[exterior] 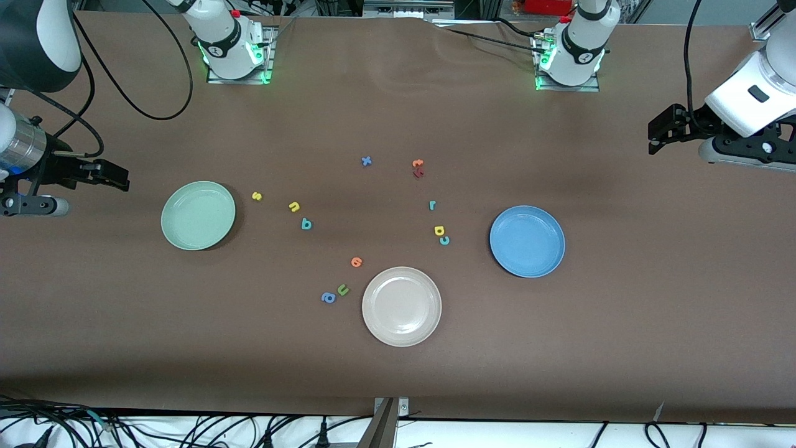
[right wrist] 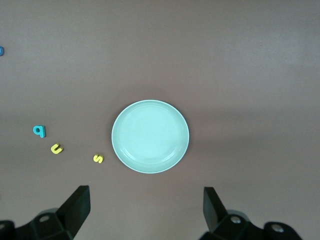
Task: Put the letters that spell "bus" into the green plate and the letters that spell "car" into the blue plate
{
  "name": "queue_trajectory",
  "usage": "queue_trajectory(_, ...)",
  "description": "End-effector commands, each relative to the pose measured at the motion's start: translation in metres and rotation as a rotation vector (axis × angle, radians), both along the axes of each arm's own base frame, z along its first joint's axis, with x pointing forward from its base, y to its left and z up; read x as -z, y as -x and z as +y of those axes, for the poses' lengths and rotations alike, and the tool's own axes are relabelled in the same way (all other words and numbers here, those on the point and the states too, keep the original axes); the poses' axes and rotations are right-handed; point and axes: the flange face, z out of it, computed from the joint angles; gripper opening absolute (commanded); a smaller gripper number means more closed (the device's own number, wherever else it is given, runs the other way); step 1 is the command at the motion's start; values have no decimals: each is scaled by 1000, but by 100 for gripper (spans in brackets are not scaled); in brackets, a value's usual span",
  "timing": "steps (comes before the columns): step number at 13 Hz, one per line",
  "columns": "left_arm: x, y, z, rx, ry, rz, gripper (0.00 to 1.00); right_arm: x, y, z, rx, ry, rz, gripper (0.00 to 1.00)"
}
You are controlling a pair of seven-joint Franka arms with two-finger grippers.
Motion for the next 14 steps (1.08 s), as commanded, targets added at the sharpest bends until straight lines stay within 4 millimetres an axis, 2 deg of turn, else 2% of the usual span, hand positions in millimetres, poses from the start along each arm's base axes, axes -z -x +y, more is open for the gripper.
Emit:
queue_trajectory(1, -7, -2, 1, -3, -26, -3, 100, -6, 3, 1, 3, -15, -12, 100)
queue_trajectory(14, -6, -2, 1, -4, -30, -2, 100, -3, 6, 0, 11, -14, 13, 100)
